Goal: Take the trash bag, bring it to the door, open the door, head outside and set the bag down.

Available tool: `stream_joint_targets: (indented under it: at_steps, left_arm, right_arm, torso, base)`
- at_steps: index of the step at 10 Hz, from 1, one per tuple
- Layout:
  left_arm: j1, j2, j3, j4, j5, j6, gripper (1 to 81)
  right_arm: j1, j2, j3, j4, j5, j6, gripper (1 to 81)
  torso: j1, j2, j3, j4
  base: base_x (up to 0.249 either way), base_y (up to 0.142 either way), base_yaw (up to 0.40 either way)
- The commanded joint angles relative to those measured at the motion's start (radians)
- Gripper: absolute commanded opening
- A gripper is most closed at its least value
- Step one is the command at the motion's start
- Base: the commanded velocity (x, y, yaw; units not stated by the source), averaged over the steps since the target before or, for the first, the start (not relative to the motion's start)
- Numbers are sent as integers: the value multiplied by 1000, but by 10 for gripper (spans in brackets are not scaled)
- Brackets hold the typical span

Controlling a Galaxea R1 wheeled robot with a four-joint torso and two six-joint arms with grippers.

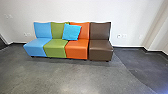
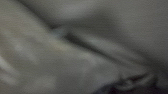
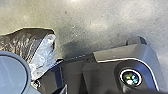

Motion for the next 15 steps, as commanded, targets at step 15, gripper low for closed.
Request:
stream_joint_targets:
  at_steps: [15]
  left_arm:
    - [103, 193, -255, 12, 32, 150, 10]
  right_arm:
    - [-184, 426, -522, -51, 49, -10, 811]
  torso:
    - [-383, 592, 283, 0]
  base:
    - [0, 0, 0]
